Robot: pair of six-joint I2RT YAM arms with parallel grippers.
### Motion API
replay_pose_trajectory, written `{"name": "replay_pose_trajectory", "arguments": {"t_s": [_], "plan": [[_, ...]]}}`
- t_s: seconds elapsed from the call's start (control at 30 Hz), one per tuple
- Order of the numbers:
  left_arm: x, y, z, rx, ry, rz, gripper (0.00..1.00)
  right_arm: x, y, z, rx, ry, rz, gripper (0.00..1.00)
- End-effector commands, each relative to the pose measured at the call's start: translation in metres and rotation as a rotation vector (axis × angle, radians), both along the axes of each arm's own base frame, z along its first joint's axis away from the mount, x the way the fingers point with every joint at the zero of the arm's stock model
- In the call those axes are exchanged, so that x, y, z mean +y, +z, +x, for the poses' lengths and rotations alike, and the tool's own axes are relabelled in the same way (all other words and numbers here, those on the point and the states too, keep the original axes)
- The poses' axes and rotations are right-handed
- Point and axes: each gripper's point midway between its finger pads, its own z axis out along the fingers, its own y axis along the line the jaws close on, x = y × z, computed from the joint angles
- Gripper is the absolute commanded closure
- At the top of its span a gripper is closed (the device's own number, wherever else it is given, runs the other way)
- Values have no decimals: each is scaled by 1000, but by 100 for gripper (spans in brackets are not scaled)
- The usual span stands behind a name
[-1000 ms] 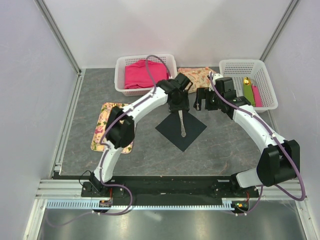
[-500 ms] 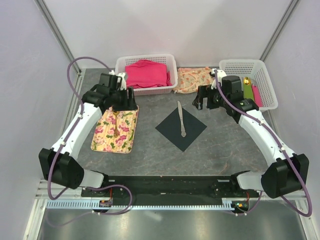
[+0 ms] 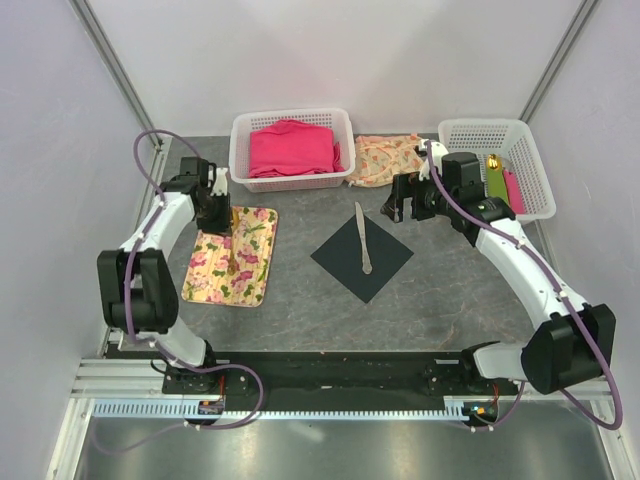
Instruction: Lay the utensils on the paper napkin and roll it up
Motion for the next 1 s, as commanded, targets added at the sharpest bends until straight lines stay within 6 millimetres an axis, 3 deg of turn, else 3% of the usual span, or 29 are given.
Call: {"name": "replay_pose_trajectory", "arguments": {"t_s": [0.0, 0.2, 0.4, 0.6, 0.97], "plan": [[8, -4, 29, -38, -32, 59, 76, -1, -6, 4, 0, 5, -8, 2], [19, -35, 37, 28, 28, 109, 79, 0, -14, 5, 22, 9, -14, 2], [14, -55, 41, 69, 37, 86, 76, 2, -20, 6, 41, 12, -13, 2], [14, -66, 38, 92, 36, 92, 70, 2, -24, 7, 53, 12, -16, 2], [17, -80, 37, 101, 41, 138, 71, 3, -31, 9, 71, 11, -18, 2]]}}
